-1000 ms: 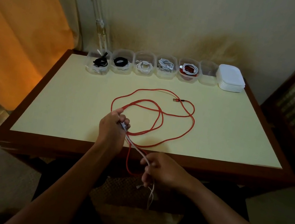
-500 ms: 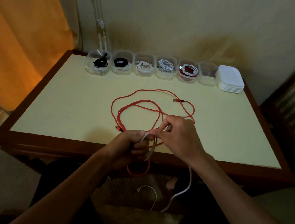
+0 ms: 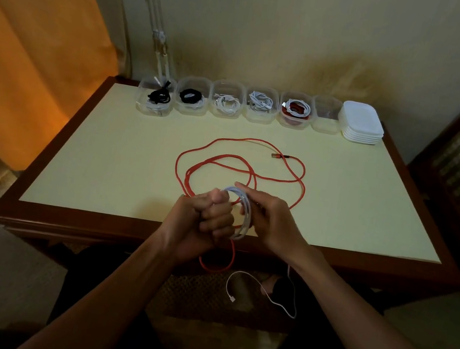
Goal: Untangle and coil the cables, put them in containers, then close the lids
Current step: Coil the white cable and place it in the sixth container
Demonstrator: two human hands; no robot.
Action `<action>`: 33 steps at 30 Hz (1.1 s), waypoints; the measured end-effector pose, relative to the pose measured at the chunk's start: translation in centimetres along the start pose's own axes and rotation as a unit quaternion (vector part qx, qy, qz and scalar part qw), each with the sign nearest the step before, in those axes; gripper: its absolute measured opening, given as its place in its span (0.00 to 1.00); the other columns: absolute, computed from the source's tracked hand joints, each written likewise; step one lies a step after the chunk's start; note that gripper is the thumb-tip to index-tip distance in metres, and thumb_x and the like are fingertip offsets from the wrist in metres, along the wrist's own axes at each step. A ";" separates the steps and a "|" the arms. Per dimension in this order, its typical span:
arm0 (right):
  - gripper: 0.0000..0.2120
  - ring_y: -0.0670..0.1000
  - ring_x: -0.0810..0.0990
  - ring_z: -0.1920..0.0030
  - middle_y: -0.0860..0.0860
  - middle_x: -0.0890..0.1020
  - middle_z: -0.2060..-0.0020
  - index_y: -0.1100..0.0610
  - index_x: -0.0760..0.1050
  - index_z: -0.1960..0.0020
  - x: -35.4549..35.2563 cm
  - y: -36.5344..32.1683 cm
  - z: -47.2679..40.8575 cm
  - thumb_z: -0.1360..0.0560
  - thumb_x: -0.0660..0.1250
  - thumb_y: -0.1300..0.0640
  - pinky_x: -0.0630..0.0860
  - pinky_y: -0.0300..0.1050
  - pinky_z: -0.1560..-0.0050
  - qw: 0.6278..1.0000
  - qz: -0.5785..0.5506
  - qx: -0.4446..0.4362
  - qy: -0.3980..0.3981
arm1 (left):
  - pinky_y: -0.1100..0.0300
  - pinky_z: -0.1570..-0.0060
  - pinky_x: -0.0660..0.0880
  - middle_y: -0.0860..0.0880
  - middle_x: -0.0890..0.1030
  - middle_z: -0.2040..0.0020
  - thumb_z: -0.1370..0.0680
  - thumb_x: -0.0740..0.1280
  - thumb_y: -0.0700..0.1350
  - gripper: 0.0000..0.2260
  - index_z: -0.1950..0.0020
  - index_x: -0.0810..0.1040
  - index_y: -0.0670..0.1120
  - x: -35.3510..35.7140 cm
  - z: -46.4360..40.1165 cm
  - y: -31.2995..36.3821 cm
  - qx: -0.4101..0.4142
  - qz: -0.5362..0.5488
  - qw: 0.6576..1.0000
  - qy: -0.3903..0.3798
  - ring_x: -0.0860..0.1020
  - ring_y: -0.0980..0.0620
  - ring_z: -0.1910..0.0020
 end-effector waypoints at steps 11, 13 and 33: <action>0.10 0.40 0.79 0.67 0.47 0.77 0.62 0.55 0.68 0.36 2.9 1.1 5.4 0.17 0.59 0.58 0.78 0.38 0.64 0.948 0.028 0.147 -0.282 | 0.60 0.51 0.73 0.49 0.75 0.63 0.18 0.56 0.38 0.07 0.44 0.71 0.44 -1.9 1.2 9.4 0.298 0.163 0.918 0.203 0.74 0.55 0.63; 0.09 0.34 0.76 0.65 0.42 0.75 0.63 0.56 0.71 0.38 2.1 0.4 4.9 0.16 0.58 0.57 0.71 0.33 0.65 0.959 0.062 0.108 -0.254 | 0.59 0.50 0.75 0.48 0.75 0.60 0.18 0.56 0.38 0.07 0.43 0.71 0.43 -3.3 1.4 9.2 0.287 0.076 0.921 0.251 0.74 0.54 0.60; 0.10 0.46 0.73 0.66 0.43 0.77 0.67 0.55 0.82 0.55 -5.3 -2.6 -3.3 0.22 0.65 0.51 0.72 0.48 0.62 0.987 0.156 -0.021 0.033 | 0.54 0.60 0.71 0.47 0.74 0.68 0.20 0.55 0.34 0.10 0.59 0.72 0.40 -1.6 0.2 -0.6 -0.009 -0.450 0.893 0.020 0.74 0.49 0.67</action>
Point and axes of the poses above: each hand's wrist, its own z-axis away from the middle knuckle, its own x-axis out of the palm, y = z × x, the point moved 4 cm from there along -z, towards the middle knuckle
